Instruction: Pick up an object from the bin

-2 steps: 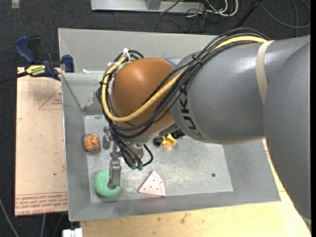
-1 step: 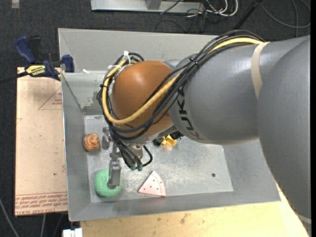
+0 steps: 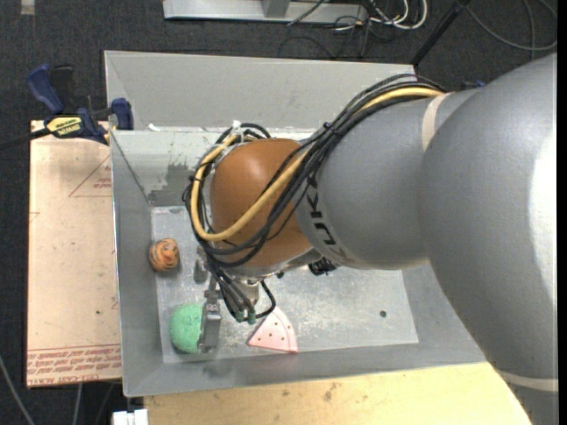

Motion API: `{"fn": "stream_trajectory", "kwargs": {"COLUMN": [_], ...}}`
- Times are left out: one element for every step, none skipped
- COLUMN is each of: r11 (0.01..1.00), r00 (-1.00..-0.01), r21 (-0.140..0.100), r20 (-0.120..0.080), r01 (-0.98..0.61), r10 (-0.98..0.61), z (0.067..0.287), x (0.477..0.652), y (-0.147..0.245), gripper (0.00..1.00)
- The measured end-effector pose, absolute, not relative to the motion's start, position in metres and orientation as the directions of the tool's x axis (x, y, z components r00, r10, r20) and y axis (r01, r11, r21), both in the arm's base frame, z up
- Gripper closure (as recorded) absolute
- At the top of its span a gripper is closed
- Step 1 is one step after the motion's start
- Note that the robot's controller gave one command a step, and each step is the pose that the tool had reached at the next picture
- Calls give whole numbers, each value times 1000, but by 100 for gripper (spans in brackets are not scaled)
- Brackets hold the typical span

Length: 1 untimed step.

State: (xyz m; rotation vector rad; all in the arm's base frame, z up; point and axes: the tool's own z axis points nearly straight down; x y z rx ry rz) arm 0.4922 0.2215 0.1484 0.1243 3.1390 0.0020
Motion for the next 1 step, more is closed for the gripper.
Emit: {"fn": "stream_trajectory", "kwargs": {"r11": [994], "r00": [-994], "r21": [0], "r20": [2], "r01": [109], "r10": [109], "z": [122], "x": [504], "y": [207], "gripper": [0]}}
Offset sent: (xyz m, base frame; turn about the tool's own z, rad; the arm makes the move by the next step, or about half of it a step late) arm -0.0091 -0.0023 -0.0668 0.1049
